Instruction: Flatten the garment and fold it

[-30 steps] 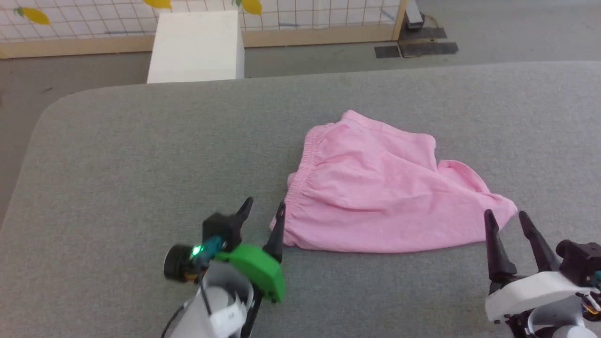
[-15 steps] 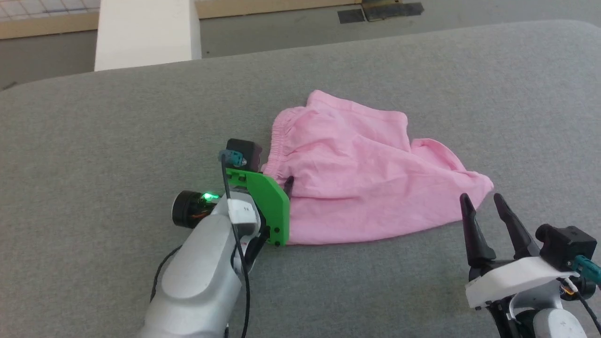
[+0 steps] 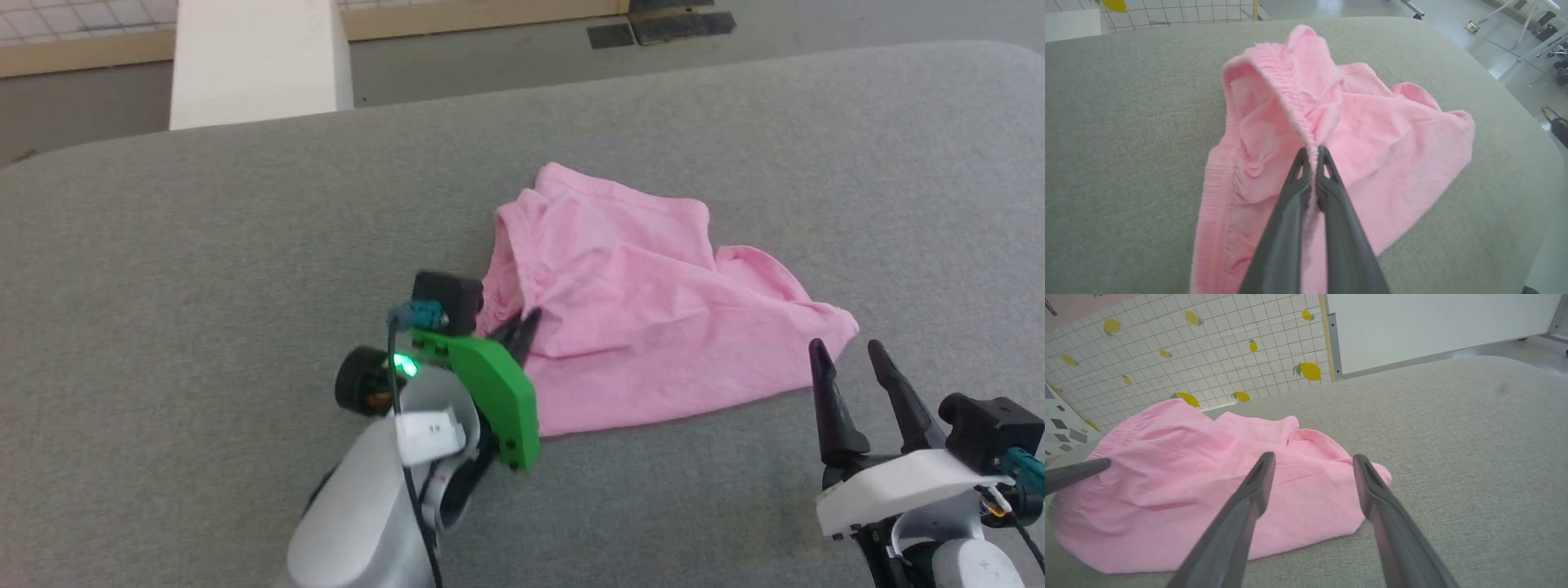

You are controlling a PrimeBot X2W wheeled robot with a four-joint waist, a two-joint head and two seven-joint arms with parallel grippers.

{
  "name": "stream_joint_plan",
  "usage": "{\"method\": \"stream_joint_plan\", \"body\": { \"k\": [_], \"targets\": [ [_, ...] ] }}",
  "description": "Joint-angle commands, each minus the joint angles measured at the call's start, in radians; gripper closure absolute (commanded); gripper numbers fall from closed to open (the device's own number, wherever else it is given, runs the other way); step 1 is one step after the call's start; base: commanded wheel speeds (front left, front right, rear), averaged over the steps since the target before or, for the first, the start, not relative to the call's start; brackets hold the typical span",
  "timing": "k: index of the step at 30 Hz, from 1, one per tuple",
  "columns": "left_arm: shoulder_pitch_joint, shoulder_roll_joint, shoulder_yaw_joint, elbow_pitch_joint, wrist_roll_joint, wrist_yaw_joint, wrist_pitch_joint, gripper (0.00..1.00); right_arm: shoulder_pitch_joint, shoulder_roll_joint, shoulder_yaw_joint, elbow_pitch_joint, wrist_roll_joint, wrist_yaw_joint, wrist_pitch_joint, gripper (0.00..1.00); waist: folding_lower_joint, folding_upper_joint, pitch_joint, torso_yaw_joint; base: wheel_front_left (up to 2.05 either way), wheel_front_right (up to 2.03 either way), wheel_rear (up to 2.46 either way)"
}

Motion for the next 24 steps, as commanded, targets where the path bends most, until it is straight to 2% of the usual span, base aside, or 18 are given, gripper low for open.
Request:
{"method": "stream_joint_plan", "body": {
  "k": [1,5,8,12,17,24],
  "targets": [
    [0.033,0.011,-0.007,-0.041,-0.017,-0.003,0.015,1.00,0.003,0.001,-0.002,-0.007,-0.004,-0.001,0.005,0.00,-0.0001,-0.0001,-0.027,0.031,0.00,0.00,0.00],
    [0.145,0.040,-0.013,-0.254,-0.046,0.021,0.086,1.00,0.017,0.001,-0.010,-0.020,-0.010,-0.001,0.016,0.00,-0.0001,-0.0001,-0.046,0.058,0.00,0.00,0.00],
    [0.210,0.061,0.012,-0.397,-0.068,0.061,0.124,1.00,0.022,0.001,-0.009,-0.030,-0.010,-0.001,0.020,0.00,-0.0001,-0.0001,-0.048,0.067,0.00,0.00,0.00],
    [0.225,0.088,0.080,-0.451,-0.079,0.111,0.139,1.00,0.011,0.001,0.009,-0.044,-0.005,-0.001,0.021,0.00,-0.0001,-0.0001,-0.028,0.057,0.00,0.00,0.00],
    [0.114,0.106,0.180,-0.331,-0.063,0.149,0.078,1.00,-0.014,0.001,0.030,-0.056,0.006,-0.001,0.011,0.00,-0.0001,-0.0001,0.039,0.019,0.00,0.00,0.00],
    [-0.125,0.104,0.265,0.000,-0.016,0.171,-0.121,1.00,-0.073,0.001,0.050,-0.065,0.022,-0.001,-0.014,0.00,-0.0001,-0.0001,0.164,-0.049,0.00,0.00,0.00]
  ]
}}
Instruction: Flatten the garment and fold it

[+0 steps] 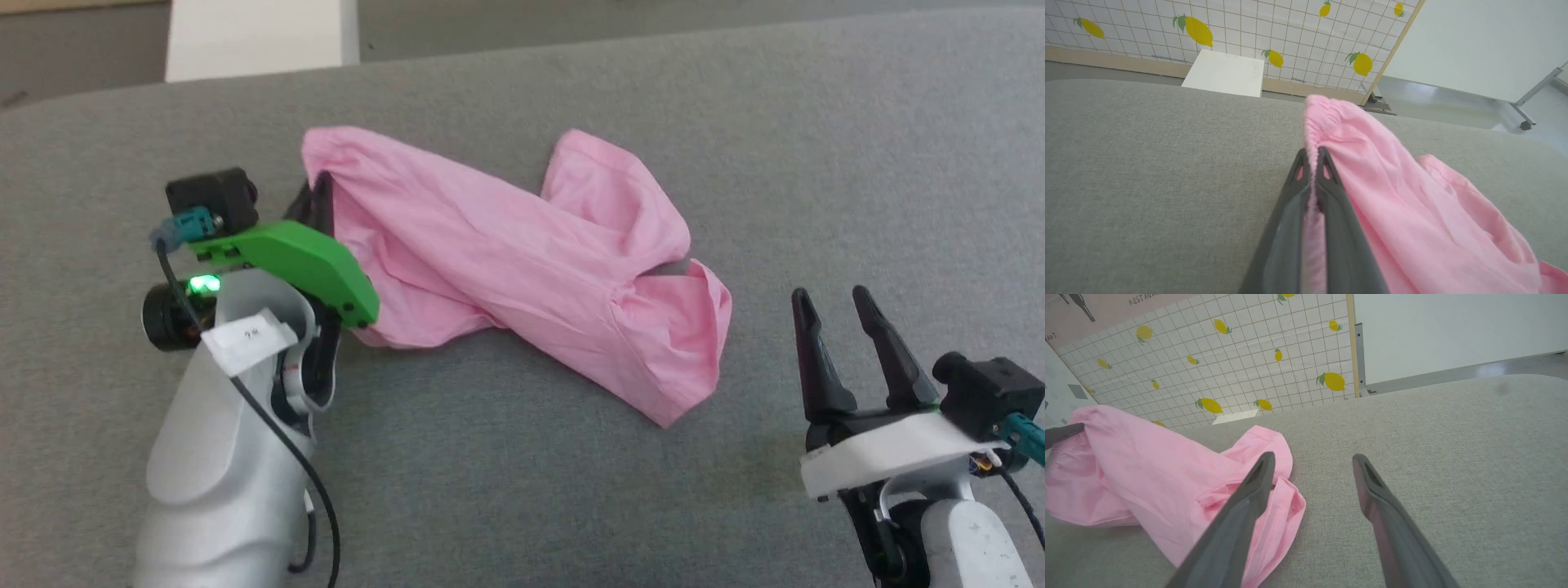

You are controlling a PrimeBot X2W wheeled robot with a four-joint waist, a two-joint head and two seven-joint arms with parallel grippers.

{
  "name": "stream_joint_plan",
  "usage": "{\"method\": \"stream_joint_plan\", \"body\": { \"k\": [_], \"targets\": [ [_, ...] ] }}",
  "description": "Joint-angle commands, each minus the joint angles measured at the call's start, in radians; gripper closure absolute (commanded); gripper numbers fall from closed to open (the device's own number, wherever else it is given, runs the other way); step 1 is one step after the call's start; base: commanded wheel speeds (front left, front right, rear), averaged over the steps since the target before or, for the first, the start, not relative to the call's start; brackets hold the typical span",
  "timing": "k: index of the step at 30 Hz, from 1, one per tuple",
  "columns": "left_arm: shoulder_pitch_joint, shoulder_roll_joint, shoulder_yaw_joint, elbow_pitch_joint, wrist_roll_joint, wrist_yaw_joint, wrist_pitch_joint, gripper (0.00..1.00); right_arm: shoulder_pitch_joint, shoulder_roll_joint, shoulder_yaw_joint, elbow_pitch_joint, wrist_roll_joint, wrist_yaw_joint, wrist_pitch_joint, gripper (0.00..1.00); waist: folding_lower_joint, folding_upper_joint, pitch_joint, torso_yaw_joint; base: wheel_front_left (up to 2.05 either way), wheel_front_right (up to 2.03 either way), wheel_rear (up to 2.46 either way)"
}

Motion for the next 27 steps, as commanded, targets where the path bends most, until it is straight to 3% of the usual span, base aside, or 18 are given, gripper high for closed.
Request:
{"method": "stream_joint_plan", "body": {
  "k": [1,3,4,5,9,14,19,27],
  "targets": [
    [-0.042,-0.001,0.006,0.054,0.014,0.005,-0.032,1.00,-0.023,0.000,0.006,-0.005,0.012,-0.001,-0.011,0.00,0.0000,0.0000,0.104,-0.079,0.00,0.00,0.00],
    [-0.075,-0.001,0.008,0.126,0.020,0.006,-0.058,1.00,-0.034,0.000,0.011,-0.004,0.015,-0.001,-0.017,0.00,0.0000,0.0000,0.119,-0.087,0.00,0.00,0.00],
    [-0.089,-0.003,0.010,0.163,0.022,0.004,-0.078,0.88,-0.039,0.000,0.013,-0.002,0.015,-0.001,-0.020,0.00,0.0000,0.0000,0.124,-0.089,0.00,0.00,0.00],
    [-0.097,-0.005,0.010,0.194,0.021,-0.003,-0.097,0.00,-0.042,0.000,0.013,-0.001,0.015,-0.001,-0.022,0.00,0.0000,0.0000,0.125,-0.089,0.00,0.00,0.00],
    [-0.092,-0.011,-0.003,0.262,0.026,-0.030,-0.168,0.00,-0.045,0.000,0.012,-0.004,0.008,-0.001,-0.017,0.00,0.0000,0.0000,0.111,-0.065,0.00,0.00,0.00],
    [-0.029,-0.019,-0.014,0.237,0.038,-0.049,-0.293,0.00,-0.022,0.000,0.019,-0.034,0.005,-0.001,0.025,0.00,0.0000,0.0000,0.067,-0.013,0.00,0.00,0.00],
    [0.086,-0.021,-0.012,0.120,0.060,-0.035,-0.397,0.00,0.034,0.000,0.042,-0.083,0.023,-0.001,0.164,0.00,0.0000,0.0000,0.025,0.041,0.00,0.00,0.00],
    [0.260,-0.040,0.023,-0.149,0.127,-0.019,-0.426,0.00,0.090,0.000,0.046,-0.117,0.076,-0.001,0.394,0.00,0.0000,0.0000,0.012,0.086,0.00,0.00,0.00]
  ]
}}
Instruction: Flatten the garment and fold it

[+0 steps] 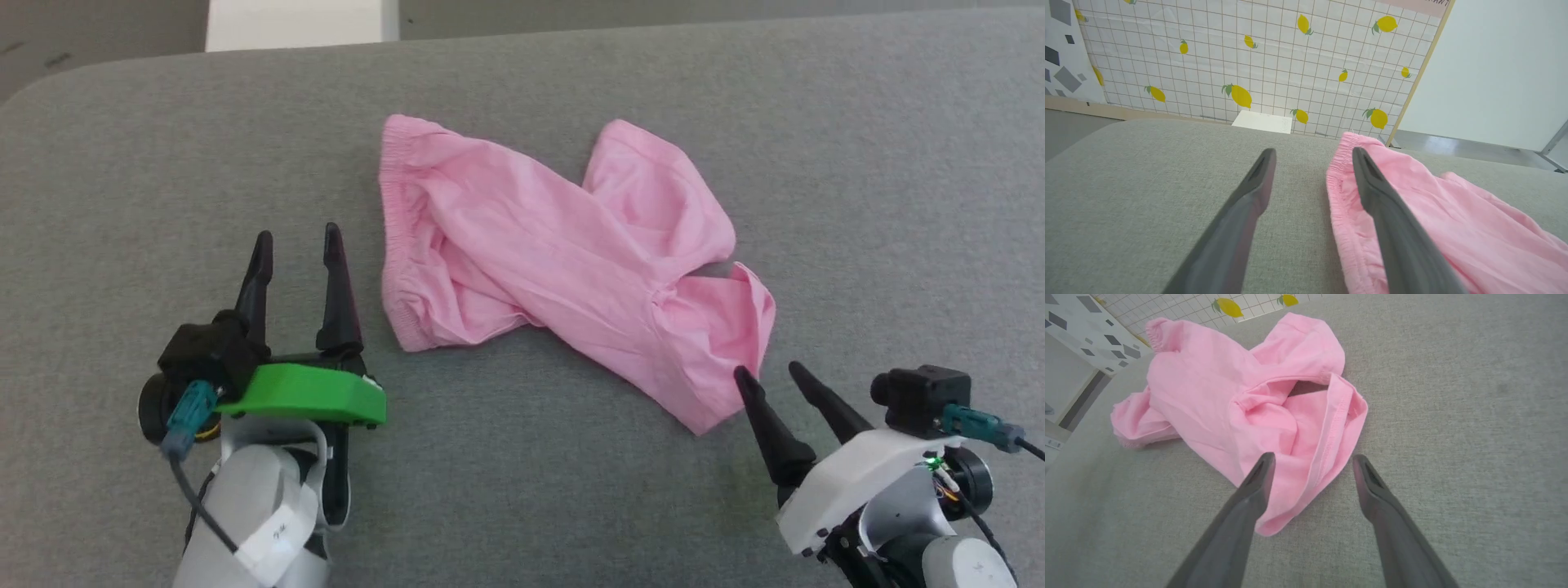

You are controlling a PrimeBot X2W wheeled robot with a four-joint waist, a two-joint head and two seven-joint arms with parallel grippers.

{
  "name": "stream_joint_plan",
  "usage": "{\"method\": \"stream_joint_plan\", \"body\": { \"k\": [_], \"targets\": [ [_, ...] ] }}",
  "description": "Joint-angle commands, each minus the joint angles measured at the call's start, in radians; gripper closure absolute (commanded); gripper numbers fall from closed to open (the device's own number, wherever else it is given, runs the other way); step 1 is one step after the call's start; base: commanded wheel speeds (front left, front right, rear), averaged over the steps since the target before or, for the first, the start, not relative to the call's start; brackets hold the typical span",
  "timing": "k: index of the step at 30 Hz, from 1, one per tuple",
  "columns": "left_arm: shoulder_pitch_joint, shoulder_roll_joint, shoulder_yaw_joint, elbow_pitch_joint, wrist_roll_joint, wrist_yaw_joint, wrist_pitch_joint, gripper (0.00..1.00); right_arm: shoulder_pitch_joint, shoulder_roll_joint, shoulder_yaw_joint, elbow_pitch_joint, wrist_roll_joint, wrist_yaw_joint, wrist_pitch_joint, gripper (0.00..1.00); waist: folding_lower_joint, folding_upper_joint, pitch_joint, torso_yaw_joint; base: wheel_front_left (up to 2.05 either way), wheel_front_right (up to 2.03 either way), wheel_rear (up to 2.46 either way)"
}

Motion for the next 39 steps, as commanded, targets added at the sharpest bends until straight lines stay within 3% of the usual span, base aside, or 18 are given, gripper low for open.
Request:
{"method": "stream_joint_plan", "body": {
  "k": [1,8,13,15,16,17,24,31,32,34,39],
  "targets": [
    [0.024,-0.008,0.015,-0.033,0.017,0.004,-0.004,0.00,0.003,0.000,0.007,0.001,0.011,-0.001,0.031,0.00,0.0000,0.0000,-0.013,0.027,0.00,0.00,0.00],
    [0.099,-0.046,0.047,-0.113,0.063,-0.012,-0.005,0.00,-0.048,0.000,0.001,0.059,0.021,-0.001,0.151,0.00,0.0000,0.0000,0.002,0.044,0.00,0.00,0.00],
    [0.102,-0.059,0.050,-0.117,0.074,-0.026,-0.005,0.00,-0.094,0.000,-0.004,0.096,0.001,-0.001,0.171,0.04,0.0000,0.0000,0.003,0.055,0.00,0.00,0.00],
    [0.100,-0.062,0.049,-0.114,0.077,-0.033,-0.005,0.00,-0.109,0.000,0.002,0.098,-0.002,-0.001,0.161,0.65,0.0000,0.0000,0.001,0.058,0.00,0.00,0.00],
    [0.098,-0.063,0.050,-0.112,0.077,-0.036,-0.005,0.00,-0.115,0.000,0.005,0.094,-0.004,-0.001,0.151,0.75,0.0000,0.0000,0.000,0.059,0.00,0.00,0.00],
    [0.098,-0.064,0.052,-0.108,0.075,-0.040,-0.005,0.00,-0.121,0.000,0.004,0.089,-0.005,-0.001,0.135,1.00,0.0000,0.0000,-0.003,0.059,0.00,0.00,0.00],
    [0.111,-0.068,0.062,-0.076,0.066,-0.057,-0.005,0.00,-0.111,0.000,0.015,0.044,0.023,-0.001,0.092,1.00,0.0000,0.0000,-0.047,0.053,0.00,0.00,0.00],
    [0.144,-0.070,0.073,-0.059,0.060,-0.061,-0.005,0.00,-0.041,0.000,0.013,-0.171,0.074,-0.001,0.115,1.00,0.0000,0.0000,-0.114,0.035,0.00,0.00,0.00],
    [0.155,-0.070,0.076,-0.060,0.058,-0.060,-0.005,0.00,-0.012,0.000,0.003,-0.267,0.100,-0.001,0.136,1.00,0.0000,0.0000,-0.125,0.028,0.00,0.00,0.00],
    [0.161,-0.070,0.079,-0.062,0.057,-0.060,-0.005,0.00,0.013,0.000,-0.012,-0.346,0.119,-0.001,0.158,1.00,0.0000,0.0000,-0.129,0.024,0.00,0.00,0.00],
    [0.163,-0.070,0.080,-0.064,0.048,-0.063,-0.005,0.00,0.041,0.000,-0.081,-0.405,0.124,-0.001,0.219,1.00,0.0000,0.0000,-0.123,0.016,0.00,0.00,0.00]
  ]
}}
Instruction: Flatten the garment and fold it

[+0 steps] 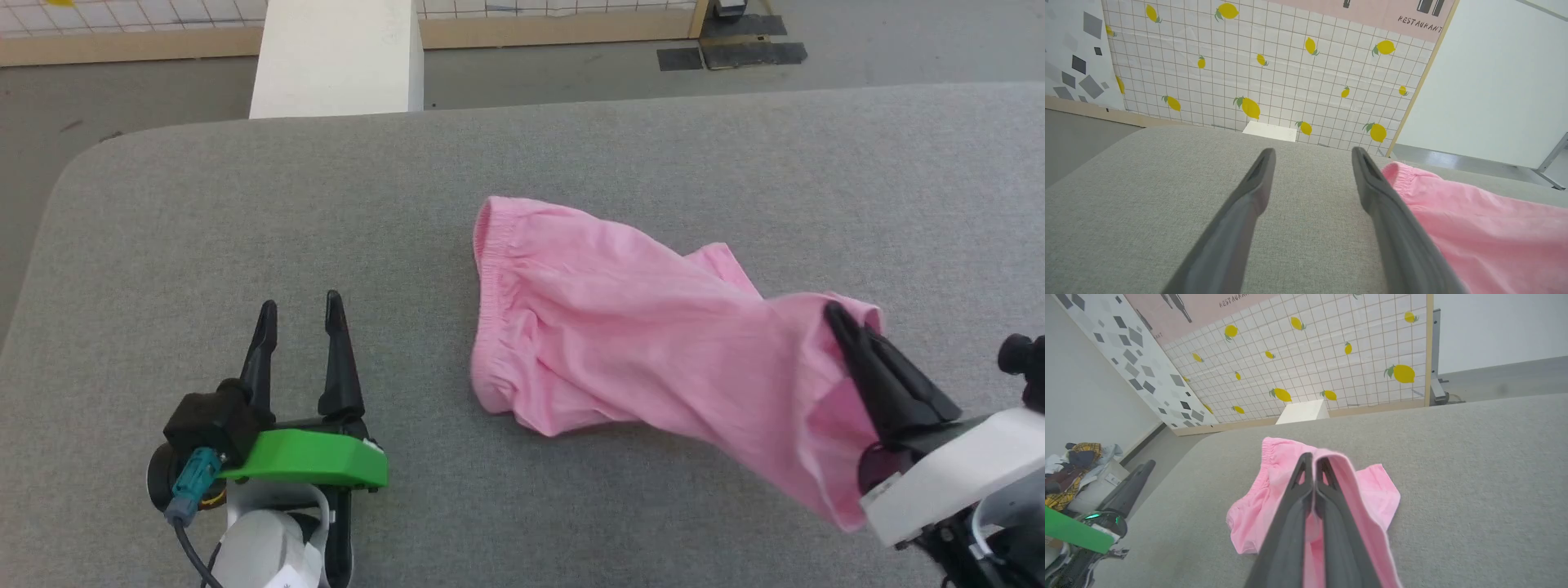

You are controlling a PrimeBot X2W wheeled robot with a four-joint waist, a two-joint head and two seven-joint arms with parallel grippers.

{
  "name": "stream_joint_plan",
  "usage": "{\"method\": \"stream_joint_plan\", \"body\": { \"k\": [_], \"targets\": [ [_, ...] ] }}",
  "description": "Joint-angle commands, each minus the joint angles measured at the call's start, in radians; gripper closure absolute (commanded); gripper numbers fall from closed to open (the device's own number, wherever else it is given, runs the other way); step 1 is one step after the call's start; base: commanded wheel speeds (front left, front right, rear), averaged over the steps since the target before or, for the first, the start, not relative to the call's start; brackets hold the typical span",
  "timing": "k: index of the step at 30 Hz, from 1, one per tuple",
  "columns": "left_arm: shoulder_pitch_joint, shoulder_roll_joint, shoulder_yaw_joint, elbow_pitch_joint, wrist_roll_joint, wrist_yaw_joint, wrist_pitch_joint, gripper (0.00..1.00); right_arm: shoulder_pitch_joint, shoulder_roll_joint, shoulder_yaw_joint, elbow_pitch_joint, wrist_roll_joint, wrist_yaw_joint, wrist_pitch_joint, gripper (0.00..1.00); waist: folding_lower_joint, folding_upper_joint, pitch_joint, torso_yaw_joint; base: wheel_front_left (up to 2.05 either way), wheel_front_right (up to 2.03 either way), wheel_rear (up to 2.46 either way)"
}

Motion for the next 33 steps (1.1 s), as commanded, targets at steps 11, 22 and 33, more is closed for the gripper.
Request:
{"method": "stream_joint_plan", "body": {
  "k": [11,22,33],
  "targets": [
    [-0.078,-0.002,-0.042,-0.004,0.000,-0.011,-0.004,0.00,-0.366,-0.034,-0.148,0.504,-0.087,-0.001,0.053,1.00,0.0001,0.0000,0.140,0.058,0.00,0.00,0.00],
    [-0.137,-0.002,-0.084,-0.011,-0.011,0.008,-0.004,0.00,-0.723,-0.078,-0.150,0.983,-0.171,-0.001,-0.127,0.00,0.0001,0.0000,0.216,0.126,0.00,0.00,0.00],
    [-0.081,-0.002,-0.103,0.031,0.012,-0.039,-0.004,0.00,-0.575,-0.125,-0.086,0.886,-0.155,-0.001,-0.341,0.00,0.0001,0.0000,0.085,0.066,0.00,0.00,0.00]
  ]
}}
